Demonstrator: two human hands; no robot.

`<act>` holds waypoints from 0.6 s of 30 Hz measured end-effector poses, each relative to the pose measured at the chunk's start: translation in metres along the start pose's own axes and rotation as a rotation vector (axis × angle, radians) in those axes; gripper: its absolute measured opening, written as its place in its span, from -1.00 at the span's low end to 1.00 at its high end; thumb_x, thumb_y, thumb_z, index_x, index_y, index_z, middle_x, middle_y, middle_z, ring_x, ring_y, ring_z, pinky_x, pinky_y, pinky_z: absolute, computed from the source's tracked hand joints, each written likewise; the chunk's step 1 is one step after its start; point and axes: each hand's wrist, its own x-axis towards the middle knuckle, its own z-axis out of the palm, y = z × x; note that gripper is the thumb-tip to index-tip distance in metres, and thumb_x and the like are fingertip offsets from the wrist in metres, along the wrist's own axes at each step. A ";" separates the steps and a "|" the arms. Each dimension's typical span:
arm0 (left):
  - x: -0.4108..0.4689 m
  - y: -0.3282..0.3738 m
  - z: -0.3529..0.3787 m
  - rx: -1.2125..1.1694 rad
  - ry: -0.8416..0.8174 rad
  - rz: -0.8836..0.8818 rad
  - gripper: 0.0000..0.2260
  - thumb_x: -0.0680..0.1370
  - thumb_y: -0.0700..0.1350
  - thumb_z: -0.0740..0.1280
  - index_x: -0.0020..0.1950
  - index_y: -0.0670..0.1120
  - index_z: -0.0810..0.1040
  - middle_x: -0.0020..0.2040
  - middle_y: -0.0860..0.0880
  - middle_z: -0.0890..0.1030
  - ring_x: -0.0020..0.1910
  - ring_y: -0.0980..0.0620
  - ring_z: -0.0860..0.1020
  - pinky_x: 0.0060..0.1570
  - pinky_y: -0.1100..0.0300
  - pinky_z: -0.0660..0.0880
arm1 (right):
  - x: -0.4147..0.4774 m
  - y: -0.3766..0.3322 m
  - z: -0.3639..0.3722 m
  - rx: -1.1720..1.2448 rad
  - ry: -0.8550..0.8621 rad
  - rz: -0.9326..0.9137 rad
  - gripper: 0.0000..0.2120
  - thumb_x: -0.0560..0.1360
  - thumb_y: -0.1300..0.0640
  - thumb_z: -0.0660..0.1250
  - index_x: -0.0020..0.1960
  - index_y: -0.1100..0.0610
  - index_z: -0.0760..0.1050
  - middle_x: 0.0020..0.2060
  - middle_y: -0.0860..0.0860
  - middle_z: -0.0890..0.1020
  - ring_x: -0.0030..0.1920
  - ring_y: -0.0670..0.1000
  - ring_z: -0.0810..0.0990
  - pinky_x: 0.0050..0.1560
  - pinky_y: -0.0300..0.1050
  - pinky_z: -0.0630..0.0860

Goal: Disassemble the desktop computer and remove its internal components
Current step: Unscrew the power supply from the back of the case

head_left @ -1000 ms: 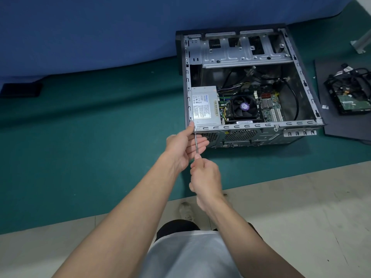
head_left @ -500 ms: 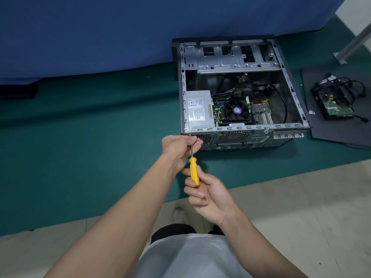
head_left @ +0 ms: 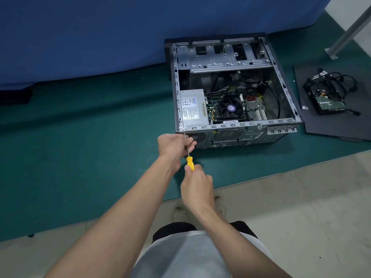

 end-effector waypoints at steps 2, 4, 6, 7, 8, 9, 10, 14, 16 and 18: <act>-0.001 0.001 0.000 0.003 0.011 0.011 -0.88 0.48 -0.48 0.35 -0.08 -0.30 0.51 -0.15 -0.26 0.64 -0.28 -0.07 0.66 -0.31 0.23 0.62 | 0.005 0.004 -0.010 0.265 -0.167 0.045 -0.72 0.66 0.04 0.06 -0.02 0.23 0.40 -0.21 0.12 0.58 -0.26 0.07 0.44 -0.30 -0.04 0.32; -0.001 0.002 0.000 -0.011 0.010 0.013 -0.86 0.49 -0.48 0.32 -0.09 -0.28 0.48 -0.17 -0.24 0.63 -0.29 -0.07 0.65 -0.32 0.24 0.62 | 0.013 0.012 -0.024 0.834 -0.438 0.226 -0.76 0.65 0.10 0.13 0.03 0.28 0.43 -0.24 0.16 0.59 -0.38 0.02 0.48 -0.39 -0.12 0.41; -0.002 0.002 -0.001 -0.027 0.002 0.009 -0.86 0.49 -0.49 0.32 -0.06 -0.28 0.48 -0.20 -0.23 0.63 -0.29 -0.06 0.66 -0.32 0.25 0.61 | 0.017 0.022 -0.037 1.118 -0.651 0.283 -0.83 0.63 0.21 0.16 0.08 0.32 0.43 -0.22 0.21 0.59 -0.37 0.02 0.51 -0.38 -0.18 0.44; -0.002 0.003 -0.001 -0.037 -0.003 0.007 -0.86 0.49 -0.49 0.32 -0.06 -0.29 0.48 -0.21 -0.22 0.63 -0.29 -0.05 0.66 -0.32 0.25 0.61 | 0.017 0.024 -0.041 1.131 -0.706 0.267 -0.85 0.62 0.26 0.15 0.07 0.33 0.43 -0.22 0.22 0.60 -0.37 0.01 0.51 -0.39 -0.21 0.44; -0.002 0.003 -0.002 -0.042 -0.006 0.006 -0.86 0.49 -0.49 0.32 -0.06 -0.29 0.48 -0.21 -0.22 0.63 -0.29 -0.05 0.67 -0.32 0.25 0.61 | 0.017 0.024 -0.040 1.091 -0.712 0.231 -0.86 0.61 0.29 0.14 0.05 0.33 0.43 -0.24 0.20 0.60 -0.38 -0.01 0.50 -0.41 -0.24 0.43; -0.001 0.002 -0.002 -0.043 -0.010 0.008 -0.87 0.49 -0.48 0.31 -0.05 -0.30 0.48 -0.21 -0.23 0.63 -0.28 -0.06 0.67 -0.31 0.25 0.61 | 0.017 0.023 -0.038 1.028 -0.674 0.197 -0.87 0.62 0.29 0.14 0.01 0.32 0.44 -0.27 0.18 0.59 -0.41 -0.03 0.49 -0.43 -0.25 0.42; -0.001 0.002 -0.002 -0.037 -0.015 0.011 -0.87 0.50 -0.48 0.31 -0.03 -0.31 0.49 -0.19 -0.24 0.64 -0.27 -0.06 0.67 -0.31 0.25 0.62 | 0.015 0.019 -0.033 0.930 -0.604 0.164 -0.87 0.62 0.28 0.14 -0.02 0.30 0.44 -0.29 0.16 0.58 -0.43 -0.04 0.49 -0.44 -0.25 0.42; 0.000 0.000 -0.002 0.015 -0.014 0.023 -0.83 0.52 -0.45 0.31 0.11 -0.41 0.51 -0.04 -0.31 0.64 -0.25 -0.07 0.66 -0.26 0.21 0.63 | 0.005 0.010 -0.012 0.226 -0.171 0.046 -0.85 0.59 0.14 0.22 -0.13 0.17 0.44 -0.24 0.15 0.59 -0.40 0.04 0.58 -0.36 -0.11 0.53; 0.001 -0.001 -0.001 0.025 -0.009 0.024 -0.83 0.53 -0.43 0.31 0.12 -0.41 0.51 -0.02 -0.32 0.64 -0.25 -0.06 0.66 -0.25 0.21 0.64 | 0.003 0.012 -0.011 -0.073 -0.042 -0.041 -0.84 0.56 0.09 0.25 -0.16 0.14 0.39 -0.25 0.10 0.56 -0.34 0.04 0.51 -0.34 -0.10 0.40; 0.000 -0.001 0.000 0.020 -0.008 0.024 -0.86 0.54 -0.43 0.30 0.10 -0.40 0.51 -0.05 -0.30 0.65 -0.23 -0.07 0.67 -0.25 0.22 0.63 | 0.008 0.014 -0.016 0.041 -0.074 -0.014 -0.84 0.53 0.11 0.32 -0.17 0.15 0.42 -0.30 0.10 0.61 -0.38 0.00 0.58 -0.35 -0.16 0.45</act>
